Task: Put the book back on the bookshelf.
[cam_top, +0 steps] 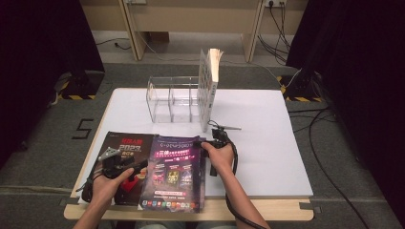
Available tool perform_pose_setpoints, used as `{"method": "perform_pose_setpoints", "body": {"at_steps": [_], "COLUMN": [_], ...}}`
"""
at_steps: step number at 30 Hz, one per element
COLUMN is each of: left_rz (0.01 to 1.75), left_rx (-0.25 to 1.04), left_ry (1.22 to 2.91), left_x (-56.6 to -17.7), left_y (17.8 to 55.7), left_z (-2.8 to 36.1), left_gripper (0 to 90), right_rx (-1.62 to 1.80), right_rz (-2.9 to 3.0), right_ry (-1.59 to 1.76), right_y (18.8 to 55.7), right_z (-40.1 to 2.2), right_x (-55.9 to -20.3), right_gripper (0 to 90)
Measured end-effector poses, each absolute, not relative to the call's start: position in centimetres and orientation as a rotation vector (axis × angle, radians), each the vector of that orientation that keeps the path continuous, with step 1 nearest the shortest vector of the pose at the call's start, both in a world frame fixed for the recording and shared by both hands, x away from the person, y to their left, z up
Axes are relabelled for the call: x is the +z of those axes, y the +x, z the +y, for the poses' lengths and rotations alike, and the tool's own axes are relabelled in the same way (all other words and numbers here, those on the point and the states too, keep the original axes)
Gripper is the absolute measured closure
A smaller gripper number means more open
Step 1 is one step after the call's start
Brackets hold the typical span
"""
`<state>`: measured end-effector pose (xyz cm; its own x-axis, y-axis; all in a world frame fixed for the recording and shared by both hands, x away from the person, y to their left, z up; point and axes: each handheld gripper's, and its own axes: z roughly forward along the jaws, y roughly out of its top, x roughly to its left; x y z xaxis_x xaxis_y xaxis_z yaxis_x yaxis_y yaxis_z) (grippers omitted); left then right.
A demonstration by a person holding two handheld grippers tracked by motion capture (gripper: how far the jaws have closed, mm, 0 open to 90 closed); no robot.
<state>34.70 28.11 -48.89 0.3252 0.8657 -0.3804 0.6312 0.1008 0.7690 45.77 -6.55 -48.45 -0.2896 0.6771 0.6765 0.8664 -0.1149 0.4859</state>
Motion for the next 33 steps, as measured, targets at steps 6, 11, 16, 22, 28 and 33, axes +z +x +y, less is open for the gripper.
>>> {"method": "perform_pose_setpoints", "body": {"at_steps": [6, 11, 16, 22, 28, 33], "left_rz": [1.379, 1.378, 1.368, 1.354, 1.356, 1.362], "left_rx": [0.311, 0.313, 0.322, 0.326, 0.328, 0.325], "left_ry": [1.604, 1.588, 1.573, 1.571, 1.576, 1.571], "left_x": [-48.7, -48.6, -48.6, -48.5, -48.7, -48.8], "left_y": [34.6, 34.5, 34.5, 34.5, 34.4, 34.4], "left_z": [28.2, 28.3, 28.5, 28.4, 28.4, 28.5], "left_gripper": [27.7, 27.7, 27.6, 27.2, 26.9, 26.9], "right_rx": [-1.427, -1.505, -1.606, -1.725, -1.868, -1.994], "right_rz": [-1.934, -1.933, -1.955, -2.003, -2.072, -2.122], "right_ry": [-1.711, -1.682, -1.645, -1.599, -1.581, -1.580], "right_y": [45.5, 45.2, 44.6, 43.8, 43.0, 42.3], "right_z": [-6.3, -6.1, -5.9, -5.7, -5.7, -5.8], "right_x": [-47.7, -46.8, -45.2, -42.8, -40.2, -38.1], "right_gripper": [83.6, 84.0, 84.3, 84.3, 84.3, 84.3]}}
